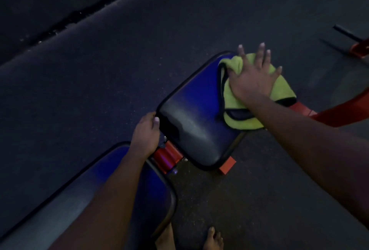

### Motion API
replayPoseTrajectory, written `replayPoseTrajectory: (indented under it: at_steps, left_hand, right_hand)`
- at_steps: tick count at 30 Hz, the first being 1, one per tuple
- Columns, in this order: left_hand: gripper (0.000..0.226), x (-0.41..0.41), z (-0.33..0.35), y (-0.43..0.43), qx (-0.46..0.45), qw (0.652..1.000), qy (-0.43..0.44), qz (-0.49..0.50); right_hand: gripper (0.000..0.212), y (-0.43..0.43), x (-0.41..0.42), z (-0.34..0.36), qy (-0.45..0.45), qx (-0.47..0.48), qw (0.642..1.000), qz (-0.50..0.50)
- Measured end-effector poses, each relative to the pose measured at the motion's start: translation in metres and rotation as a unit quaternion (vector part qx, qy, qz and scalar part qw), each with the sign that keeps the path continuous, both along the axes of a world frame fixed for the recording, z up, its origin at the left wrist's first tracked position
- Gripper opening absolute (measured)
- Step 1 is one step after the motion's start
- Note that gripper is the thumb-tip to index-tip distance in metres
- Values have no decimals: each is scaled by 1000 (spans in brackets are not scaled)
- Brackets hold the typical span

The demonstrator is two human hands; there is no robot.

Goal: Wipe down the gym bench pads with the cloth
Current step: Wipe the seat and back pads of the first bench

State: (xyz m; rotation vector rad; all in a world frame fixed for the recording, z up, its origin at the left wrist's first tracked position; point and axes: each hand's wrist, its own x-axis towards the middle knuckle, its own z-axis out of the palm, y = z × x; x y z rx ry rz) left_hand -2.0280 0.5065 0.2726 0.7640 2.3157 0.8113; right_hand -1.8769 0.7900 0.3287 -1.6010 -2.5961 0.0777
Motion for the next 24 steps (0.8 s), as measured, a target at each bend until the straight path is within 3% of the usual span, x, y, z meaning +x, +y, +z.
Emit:
replayPoseTrajectory:
  at_steps: [2,3,6,8,10,12,17,20,24]
  left_hand:
    - [51,-1,-2,-1,9,1000,-15,-3]
    - [50,-2,-4,-1,15,1000,-20,1]
    - [50,2,-8,-4,31,999,-24,15]
    - [49,4,-9,-3,34,999,-19,19]
    - [45,2,-11,-2,39,999,-5,29]
    - [40,-1,-12,-1,51,998,9,36]
    - [37,-6,-20,-3,70,997,5,32]
    - [38,-9,-20,-5,77,997,-1,15]
    - [39,-16,-14,-14,64,997,-28,-15]
  right_hand:
    - [77,3,-28,4,0,-11,998,-55]
    - [77,-5,-39,4,-15,0,999,-34]
    - [80,-47,-30,-9,-61,61,977,195]
    - [94,-59,9,-16,-31,69,966,248]
    - [105,-55,47,-17,26,43,991,122]
    - [103,-47,55,-12,25,14,1000,-4]
    - [90,-27,-33,-2,-37,12,998,-55]
    - [96,-21,-76,-4,-69,14,997,10]
    - [104,-59,-104,-15,-144,11,964,224]
